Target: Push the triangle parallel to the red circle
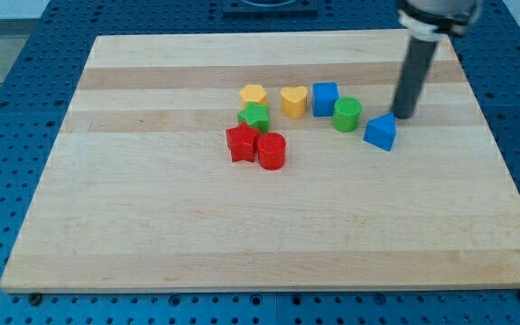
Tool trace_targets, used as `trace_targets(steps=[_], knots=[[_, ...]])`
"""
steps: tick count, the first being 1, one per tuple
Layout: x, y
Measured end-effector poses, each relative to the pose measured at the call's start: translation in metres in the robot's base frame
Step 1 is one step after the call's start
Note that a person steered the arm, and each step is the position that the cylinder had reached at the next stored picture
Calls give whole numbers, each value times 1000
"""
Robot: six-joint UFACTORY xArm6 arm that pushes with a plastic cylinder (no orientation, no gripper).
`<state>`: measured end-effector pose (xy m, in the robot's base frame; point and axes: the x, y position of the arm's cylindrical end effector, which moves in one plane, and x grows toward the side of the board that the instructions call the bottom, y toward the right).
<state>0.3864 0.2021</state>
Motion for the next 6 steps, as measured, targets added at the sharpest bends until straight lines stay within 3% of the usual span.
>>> trace_targets(steps=[1,3,5,6], knots=[[16,22],[24,-74],[47,-94],[79,-74]])
